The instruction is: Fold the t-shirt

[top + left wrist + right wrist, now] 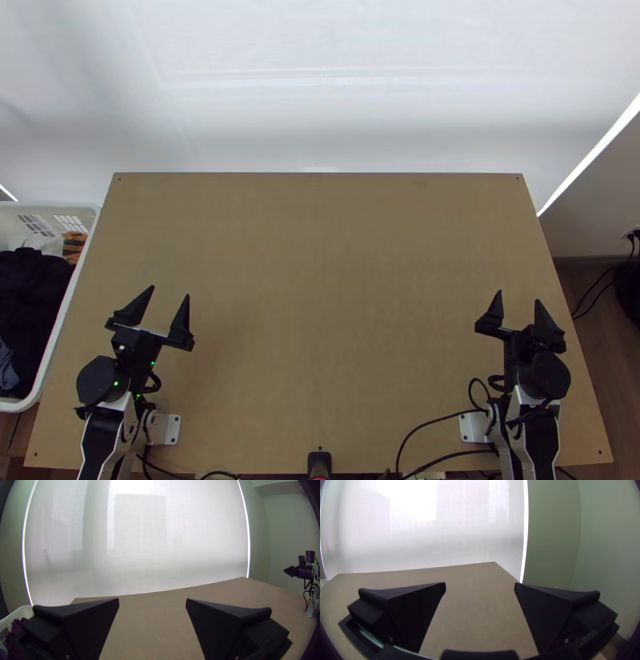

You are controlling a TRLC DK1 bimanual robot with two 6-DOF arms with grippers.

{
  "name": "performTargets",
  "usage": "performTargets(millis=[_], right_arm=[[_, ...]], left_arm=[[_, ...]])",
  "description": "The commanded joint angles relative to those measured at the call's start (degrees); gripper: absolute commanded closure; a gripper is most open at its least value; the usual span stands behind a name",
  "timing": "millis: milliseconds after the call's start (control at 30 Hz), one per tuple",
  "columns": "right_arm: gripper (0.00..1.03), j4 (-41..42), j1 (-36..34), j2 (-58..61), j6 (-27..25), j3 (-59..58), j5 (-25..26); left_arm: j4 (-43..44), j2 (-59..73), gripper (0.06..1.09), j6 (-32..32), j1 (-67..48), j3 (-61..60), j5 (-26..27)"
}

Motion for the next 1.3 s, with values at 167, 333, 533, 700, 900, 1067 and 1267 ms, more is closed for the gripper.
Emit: performTargets(millis=[167,333,533,700,900,1067,1267], right_arm=[[0.05,-0.03,-0.17,2.46,-0.57,-0.45,0.83],[0.05,-0.03,-0.17,2.46,-0.57,-0.45,0.83],[0.05,-0.03,-0.17,2.46,-0.57,-0.45,0.83],[0.05,-0.03,-0.17,2.46,-0.57,-0.45,0.83],[0.05,-0.03,-0.17,2.46,-0.57,-0.45,0.83],[0.05,-0.03,-0.17,2.46,-0.57,-0.45,0.83],[0.05,-0.03,-0.17,2.46,-0.57,-0.45,0.83]], left_arm=[[-0.84,0.27,0.1,-0.77,0.0,-2.22,0.94],[-0.84,0.27,0.1,-0.77,0.0,-2.22,0.94],[-0.84,0.27,0.1,-0.77,0.0,-2.22,0.94],[-0.84,0.27,0.1,-0.85,0.0,-2.22,0.94],[-0.84,0.27,0.1,-0.77,0.0,-2.22,0.94],[-0.84,0.27,0.1,-0.85,0.0,-2.22,0.94],[-0.84,0.27,0.1,-1.91,-0.7,-2.22,0.94]])
